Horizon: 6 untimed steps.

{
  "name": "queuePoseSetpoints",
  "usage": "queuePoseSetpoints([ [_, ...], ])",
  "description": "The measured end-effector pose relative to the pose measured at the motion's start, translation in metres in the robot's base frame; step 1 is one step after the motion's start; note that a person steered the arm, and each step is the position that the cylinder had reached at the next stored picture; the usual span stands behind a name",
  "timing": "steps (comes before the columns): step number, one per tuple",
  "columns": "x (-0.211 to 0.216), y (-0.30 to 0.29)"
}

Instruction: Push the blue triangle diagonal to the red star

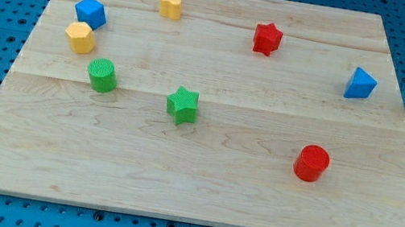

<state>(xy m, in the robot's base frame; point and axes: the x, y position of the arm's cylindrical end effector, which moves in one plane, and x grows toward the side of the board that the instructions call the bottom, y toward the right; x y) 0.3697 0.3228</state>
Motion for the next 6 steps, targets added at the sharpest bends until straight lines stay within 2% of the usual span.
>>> queuePoseSetpoints([
  [2, 0.019, -0.153],
  [3, 0.029, -0.093],
  [4, 0.103, -0.056],
  [5, 0.174, -0.087],
  [6, 0.186, -0.164],
])
